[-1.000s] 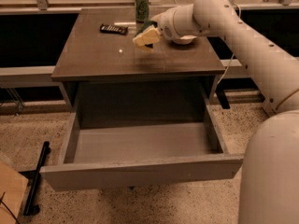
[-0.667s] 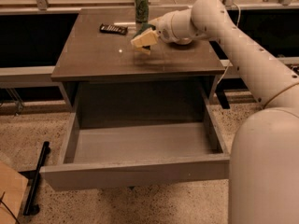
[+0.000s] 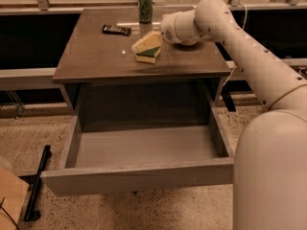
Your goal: Pick sponge from top drawer and place on counter
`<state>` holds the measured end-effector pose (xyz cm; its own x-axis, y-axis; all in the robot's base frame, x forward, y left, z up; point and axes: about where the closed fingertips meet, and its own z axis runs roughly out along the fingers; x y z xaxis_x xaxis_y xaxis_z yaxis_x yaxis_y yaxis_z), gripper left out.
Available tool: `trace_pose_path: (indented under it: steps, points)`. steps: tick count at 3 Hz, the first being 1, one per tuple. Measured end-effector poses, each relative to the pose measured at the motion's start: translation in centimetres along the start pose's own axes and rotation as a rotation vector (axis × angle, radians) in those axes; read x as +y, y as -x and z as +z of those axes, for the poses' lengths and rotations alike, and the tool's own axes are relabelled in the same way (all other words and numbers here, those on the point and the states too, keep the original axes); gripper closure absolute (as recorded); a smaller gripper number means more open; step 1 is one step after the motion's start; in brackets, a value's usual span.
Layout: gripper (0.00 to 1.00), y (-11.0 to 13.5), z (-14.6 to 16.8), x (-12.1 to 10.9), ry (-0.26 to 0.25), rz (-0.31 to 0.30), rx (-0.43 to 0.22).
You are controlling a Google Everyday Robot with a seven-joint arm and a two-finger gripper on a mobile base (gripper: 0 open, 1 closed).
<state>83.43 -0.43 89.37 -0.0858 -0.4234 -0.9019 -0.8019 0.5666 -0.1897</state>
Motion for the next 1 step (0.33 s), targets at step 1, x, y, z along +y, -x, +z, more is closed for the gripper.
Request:
trace_pose_path:
  steps: [1]
  points:
    - [0.0,0.0,0.0,0.0,0.0,0.0,0.0]
